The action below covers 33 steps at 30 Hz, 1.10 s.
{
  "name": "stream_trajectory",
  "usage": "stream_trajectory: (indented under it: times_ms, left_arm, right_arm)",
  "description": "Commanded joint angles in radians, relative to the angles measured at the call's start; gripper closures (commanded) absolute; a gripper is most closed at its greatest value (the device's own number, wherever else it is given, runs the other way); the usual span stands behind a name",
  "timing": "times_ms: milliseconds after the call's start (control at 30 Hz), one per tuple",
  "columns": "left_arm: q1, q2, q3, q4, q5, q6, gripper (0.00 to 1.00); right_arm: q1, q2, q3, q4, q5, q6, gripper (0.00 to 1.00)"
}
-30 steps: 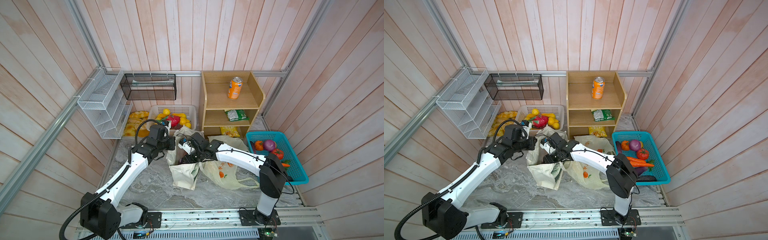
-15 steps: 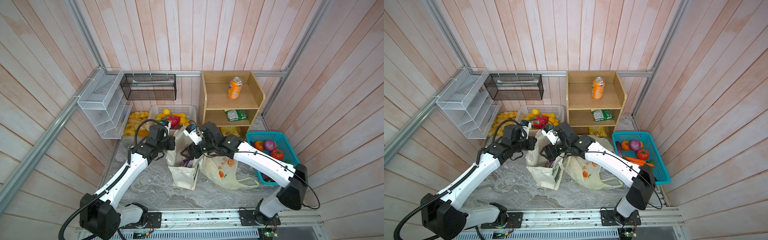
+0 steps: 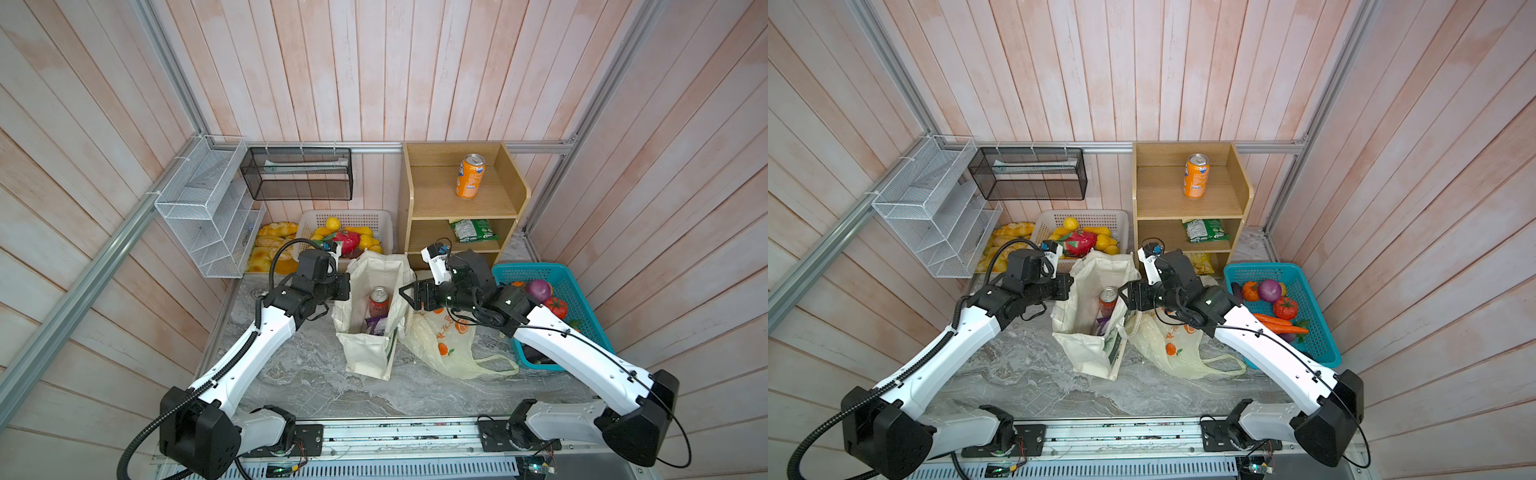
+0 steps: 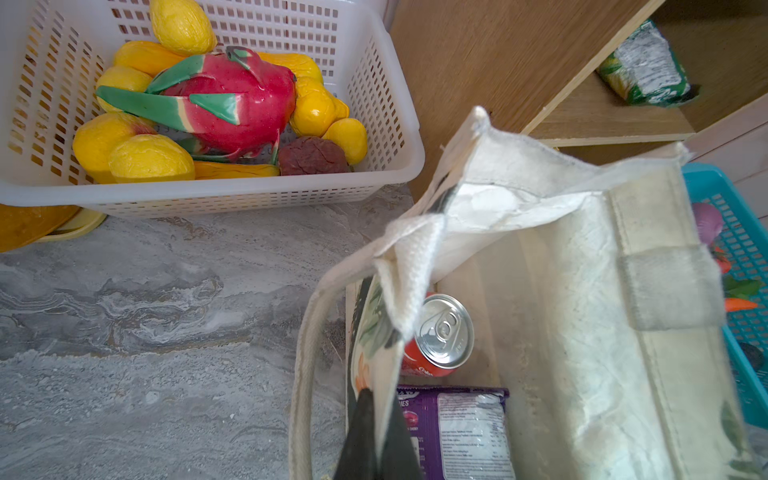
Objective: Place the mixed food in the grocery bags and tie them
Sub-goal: 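Open the right gripper and draw it back up out of the tote, then release the tote rim with the left gripper while both move to the plastic bag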
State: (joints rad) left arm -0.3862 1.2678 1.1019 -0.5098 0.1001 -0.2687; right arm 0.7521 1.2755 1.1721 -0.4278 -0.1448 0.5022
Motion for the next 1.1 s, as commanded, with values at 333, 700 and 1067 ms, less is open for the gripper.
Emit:
stream_trajectory:
  times_ms: [333,700,1067]
  left_arm:
    - [0.023,-0.034,0.051,-0.053,-0.073,0.003,1.0]
    - [0.317,-0.099,0.107,-0.103,-0.028,0.005,1.0]
    - [0.472,-0.057,0.129,-0.081,-0.049,0.006,1.0]
  right_arm:
    - [-0.006,0.164,0.02,0.237,-0.213,0.114,1.0]
    - [0.164,0.38,0.277,0.341,-0.242,0.189,1.0]
    - [0.232,0.657,0.568,0.368,-0.276,0.233,1.0]
